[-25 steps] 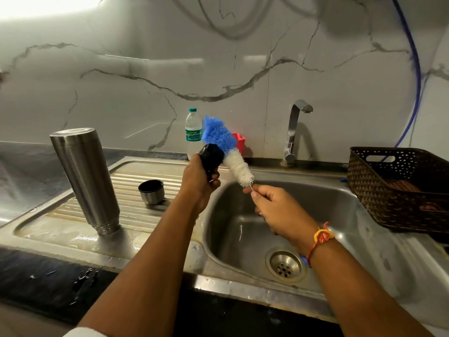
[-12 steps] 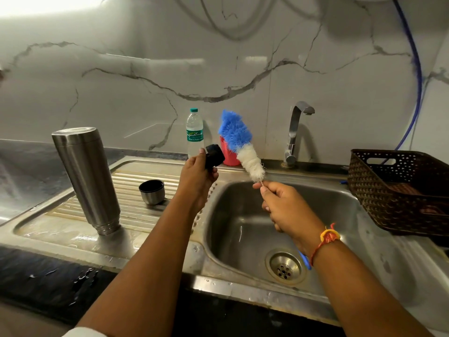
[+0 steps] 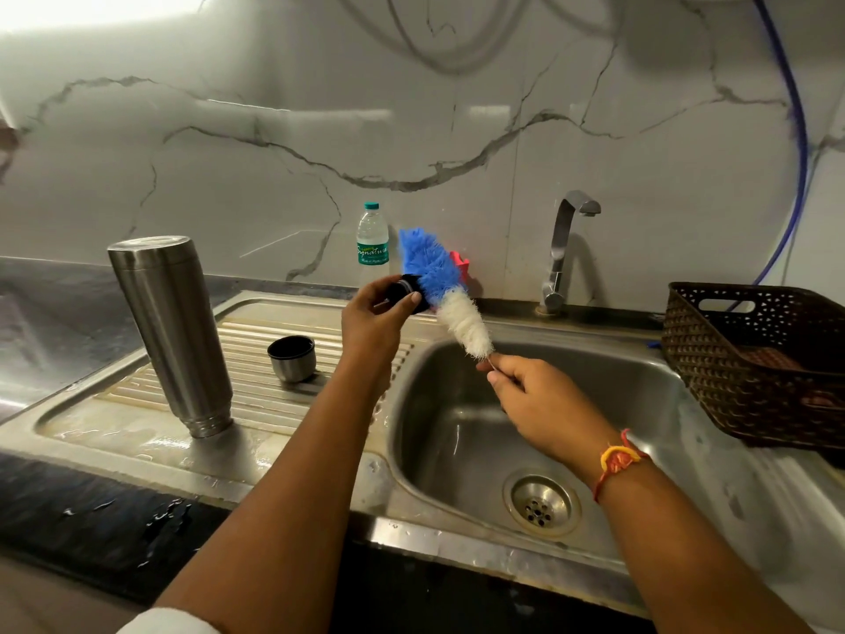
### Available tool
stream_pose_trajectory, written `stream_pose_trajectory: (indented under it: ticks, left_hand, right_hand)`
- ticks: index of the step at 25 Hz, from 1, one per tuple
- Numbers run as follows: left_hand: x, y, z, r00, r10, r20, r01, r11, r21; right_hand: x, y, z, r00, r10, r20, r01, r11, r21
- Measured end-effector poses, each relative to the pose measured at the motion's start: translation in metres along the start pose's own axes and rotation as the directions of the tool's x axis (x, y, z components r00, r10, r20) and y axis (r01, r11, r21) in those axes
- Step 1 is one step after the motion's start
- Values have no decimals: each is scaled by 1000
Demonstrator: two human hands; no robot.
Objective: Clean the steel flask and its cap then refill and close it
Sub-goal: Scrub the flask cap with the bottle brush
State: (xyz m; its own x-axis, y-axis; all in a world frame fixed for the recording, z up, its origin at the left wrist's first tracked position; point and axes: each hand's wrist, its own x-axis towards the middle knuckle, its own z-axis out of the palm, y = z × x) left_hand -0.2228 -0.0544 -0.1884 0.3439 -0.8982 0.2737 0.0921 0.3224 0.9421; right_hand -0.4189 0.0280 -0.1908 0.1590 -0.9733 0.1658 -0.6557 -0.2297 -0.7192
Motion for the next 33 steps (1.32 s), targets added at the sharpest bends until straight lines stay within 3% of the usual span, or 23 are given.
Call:
stream_pose_trajectory:
  ticks: [3,6,13,18,20,23,26,30,33]
  left_hand:
    - [0,0,-2,999,40,4,-40,997,66]
    - [-5,-1,5,994,94,62,-103,981,166]
    - [-1,0,0,996,88,29,-93,972,216]
    - [0,0,1,976,217,16,-209,916,342]
    - [0,0,1,988,154,17,-153,956,249]
    - [-2,2,1,995,21,96,-14,997,-82]
    - [-2,4,0,996,-10,92,39,945,-324]
    - [-1,11,-4,983,-180,30,173,866,-469]
    - [3,13,-7,971,-233,48,216,775,-595]
  right_hand:
    - [-3,-1,0,1000,-6,22,6,1000,-15]
    - [0,0,-1,999,20,-46,-21,1000,-13]
    - [1,-2,3,997,62,-43,-52,976,211]
    - [0,-1,3,996,85,-18,-77,960,270]
    - [0,-2,3,994,105,30,-109,936,334]
    - [-2,-6,2,987,103,126,-145,907,395]
    - [-3,-8,1,988,98,118,-139,899,416]
    - [0,-9,2,997,61,36,-71,912,405]
    - [-1,-6,6,999,-30,32,21,967,253]
